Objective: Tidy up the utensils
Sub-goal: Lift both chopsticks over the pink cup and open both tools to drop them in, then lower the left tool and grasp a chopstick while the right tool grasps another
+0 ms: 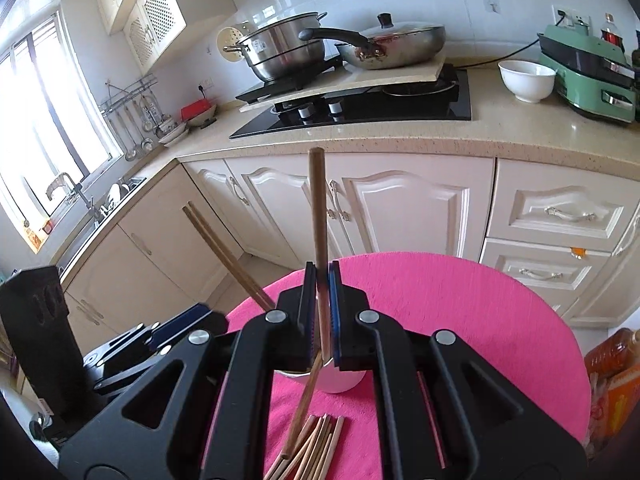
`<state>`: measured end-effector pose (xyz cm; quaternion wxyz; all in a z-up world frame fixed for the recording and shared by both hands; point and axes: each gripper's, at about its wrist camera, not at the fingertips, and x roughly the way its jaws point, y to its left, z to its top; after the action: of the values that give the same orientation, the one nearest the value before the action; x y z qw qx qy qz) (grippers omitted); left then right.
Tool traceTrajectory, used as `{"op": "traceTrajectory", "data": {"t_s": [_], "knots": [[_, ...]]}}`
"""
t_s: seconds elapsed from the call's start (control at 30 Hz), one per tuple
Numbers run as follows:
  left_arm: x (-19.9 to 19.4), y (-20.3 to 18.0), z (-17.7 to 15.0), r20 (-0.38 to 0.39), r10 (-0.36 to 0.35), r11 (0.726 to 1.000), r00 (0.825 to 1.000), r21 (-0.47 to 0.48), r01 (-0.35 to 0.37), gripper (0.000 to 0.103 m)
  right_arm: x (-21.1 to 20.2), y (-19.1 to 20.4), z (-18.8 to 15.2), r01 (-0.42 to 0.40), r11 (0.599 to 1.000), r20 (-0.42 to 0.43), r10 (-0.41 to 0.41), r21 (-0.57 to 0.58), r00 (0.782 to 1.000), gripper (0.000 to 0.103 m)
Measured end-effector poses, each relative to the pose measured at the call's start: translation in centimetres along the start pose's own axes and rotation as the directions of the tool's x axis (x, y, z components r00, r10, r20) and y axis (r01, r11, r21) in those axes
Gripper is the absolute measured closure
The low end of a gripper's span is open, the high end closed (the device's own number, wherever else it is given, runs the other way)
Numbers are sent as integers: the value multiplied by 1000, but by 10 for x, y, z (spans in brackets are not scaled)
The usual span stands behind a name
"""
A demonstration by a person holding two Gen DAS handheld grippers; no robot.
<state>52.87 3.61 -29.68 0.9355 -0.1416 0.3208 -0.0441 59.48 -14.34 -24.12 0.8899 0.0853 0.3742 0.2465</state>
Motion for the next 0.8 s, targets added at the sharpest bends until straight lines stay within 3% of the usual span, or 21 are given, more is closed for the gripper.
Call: {"op": "traceTrajectory", "data": {"t_s": [0.17, 0.2, 0.23, 0.3, 0.37, 0.47, 0.6, 0.8], "knots": [[-16, 7, -14, -57, 22, 1000, 998, -4, -23, 70, -7, 1, 0, 6, 1000, -7, -6, 21, 1000, 93], [-17, 8, -17, -73, 27, 1000, 997, -3, -27, 70, -10, 2, -1, 10, 1000, -6, -10, 23, 1000, 85], [-18, 10, -22, -98, 31, 999, 995, -3, -32, 69, -12, 2, -1, 12, 1000, -4, -12, 26, 1000, 71], [-18, 14, -34, -163, 37, 999, 986, -9, -39, 69, -18, 2, -1, 17, 999, 13, -17, 35, 1000, 59], [-14, 17, -47, -236, 50, 999, 970, -5, -53, 69, -28, 1, -1, 16, 999, 31, -17, 38, 999, 59], [-9, 20, -72, -354, 50, 999, 934, 5, -51, 69, -46, -3, 1, 26, 998, 65, -29, 57, 997, 59], [-2, 15, -100, -449, 78, 997, 890, 58, -57, 69, -77, -21, -5, 65, 991, 103, -77, 117, 992, 56], [13, 7, -132, -549, 119, 989, 827, 137, -51, 69, -99, -50, -42, 152, 965, 39, -164, 212, 986, 55]]}}
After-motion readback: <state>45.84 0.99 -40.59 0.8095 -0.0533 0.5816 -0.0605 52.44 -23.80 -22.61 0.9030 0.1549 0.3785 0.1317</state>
